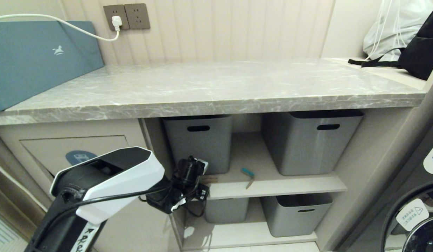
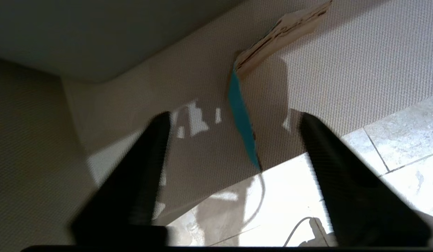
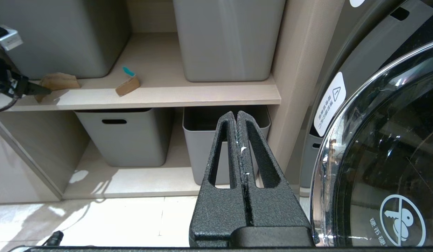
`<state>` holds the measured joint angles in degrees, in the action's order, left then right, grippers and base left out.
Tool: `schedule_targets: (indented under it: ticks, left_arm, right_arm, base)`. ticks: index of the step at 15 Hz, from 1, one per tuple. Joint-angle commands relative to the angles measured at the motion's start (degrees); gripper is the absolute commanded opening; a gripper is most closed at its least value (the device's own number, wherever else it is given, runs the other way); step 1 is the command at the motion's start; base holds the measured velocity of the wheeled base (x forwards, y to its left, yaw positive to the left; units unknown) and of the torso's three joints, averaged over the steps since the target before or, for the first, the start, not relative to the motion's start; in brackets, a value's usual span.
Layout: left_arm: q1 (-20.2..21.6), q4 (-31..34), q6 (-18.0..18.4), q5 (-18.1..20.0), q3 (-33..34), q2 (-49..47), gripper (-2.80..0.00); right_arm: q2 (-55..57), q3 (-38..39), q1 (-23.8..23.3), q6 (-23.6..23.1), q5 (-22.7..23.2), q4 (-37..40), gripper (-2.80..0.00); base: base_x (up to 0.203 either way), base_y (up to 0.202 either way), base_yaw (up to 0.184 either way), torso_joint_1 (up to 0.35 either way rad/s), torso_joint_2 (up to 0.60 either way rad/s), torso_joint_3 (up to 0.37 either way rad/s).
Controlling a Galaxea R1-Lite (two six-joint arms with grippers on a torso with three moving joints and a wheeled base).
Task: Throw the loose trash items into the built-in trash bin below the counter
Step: Pick up the garbage
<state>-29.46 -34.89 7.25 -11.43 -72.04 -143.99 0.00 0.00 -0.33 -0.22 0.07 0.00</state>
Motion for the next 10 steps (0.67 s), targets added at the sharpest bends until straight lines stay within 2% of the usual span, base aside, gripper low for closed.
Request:
schedule_targets:
  ticks: [1, 10]
  left_arm:
    - [0.0, -0.3, 0.0, -0.1, -0.9, -0.7, -2.8]
    - [0.1, 0.7, -0.2, -0.1, -0.9, 0.7, -2.8]
  right_arm:
    - [0.0, 0.0, 0.0, 0.0, 0.0, 0.0, -2.8]
    - [0.0, 0.0, 0.1, 0.0, 0.0, 0.0, -2.8]
  base:
    - [0.0, 0.0, 0.0, 0.0, 0.0, 0.0]
    - [0.0, 0.0, 0.0, 0.0, 0.0, 0.0]
